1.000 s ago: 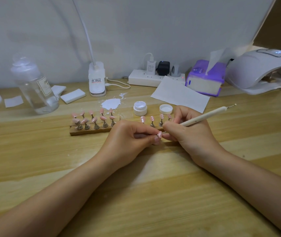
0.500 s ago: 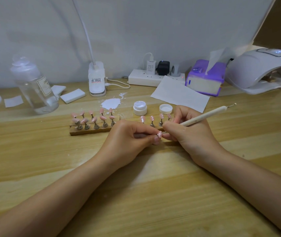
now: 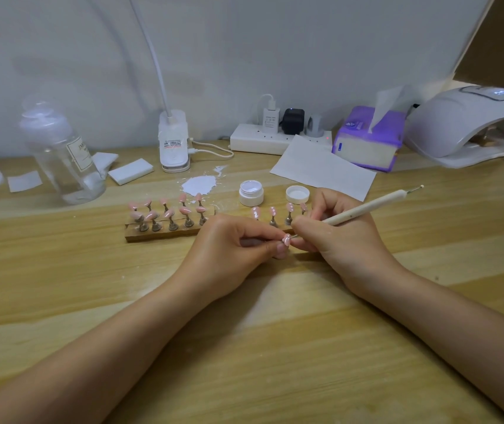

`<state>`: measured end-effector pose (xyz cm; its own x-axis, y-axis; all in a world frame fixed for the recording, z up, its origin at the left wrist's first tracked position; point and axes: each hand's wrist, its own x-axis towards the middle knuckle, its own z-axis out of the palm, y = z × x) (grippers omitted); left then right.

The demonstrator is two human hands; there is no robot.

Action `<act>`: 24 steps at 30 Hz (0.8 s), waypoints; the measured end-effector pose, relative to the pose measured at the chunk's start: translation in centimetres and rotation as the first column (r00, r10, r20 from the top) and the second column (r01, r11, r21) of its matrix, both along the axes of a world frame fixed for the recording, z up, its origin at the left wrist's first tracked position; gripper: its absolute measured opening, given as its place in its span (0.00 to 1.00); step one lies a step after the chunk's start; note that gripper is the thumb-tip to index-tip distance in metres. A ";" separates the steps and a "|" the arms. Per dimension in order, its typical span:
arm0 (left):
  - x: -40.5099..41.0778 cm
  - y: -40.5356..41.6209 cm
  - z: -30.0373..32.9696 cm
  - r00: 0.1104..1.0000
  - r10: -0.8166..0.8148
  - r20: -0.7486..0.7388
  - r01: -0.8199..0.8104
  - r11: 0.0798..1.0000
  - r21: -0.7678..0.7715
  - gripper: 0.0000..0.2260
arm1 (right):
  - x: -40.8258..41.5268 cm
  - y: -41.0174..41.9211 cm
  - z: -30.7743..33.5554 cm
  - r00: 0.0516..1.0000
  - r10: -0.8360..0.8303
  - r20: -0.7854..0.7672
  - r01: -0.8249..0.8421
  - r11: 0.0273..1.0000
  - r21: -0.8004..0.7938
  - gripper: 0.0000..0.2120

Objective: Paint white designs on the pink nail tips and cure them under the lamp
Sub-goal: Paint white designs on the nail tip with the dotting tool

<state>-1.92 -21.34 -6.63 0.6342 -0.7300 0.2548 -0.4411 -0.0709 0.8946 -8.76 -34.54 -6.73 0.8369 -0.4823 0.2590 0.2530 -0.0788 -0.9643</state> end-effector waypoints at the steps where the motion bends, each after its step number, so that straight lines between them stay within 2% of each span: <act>1: 0.0 0.0 0.0 1.000 0.001 0.005 -0.001 1.000 0.001 0.08 | 0.0 0.0 0.0 1.000 0.000 -0.001 0.000 1.000 -0.005 0.19; 24: 0.0 0.0 0.0 1.000 0.006 0.025 -0.006 1.000 0.009 0.09 | 0.0 0.0 0.0 1.000 -0.005 0.001 0.005 1.000 0.000 0.18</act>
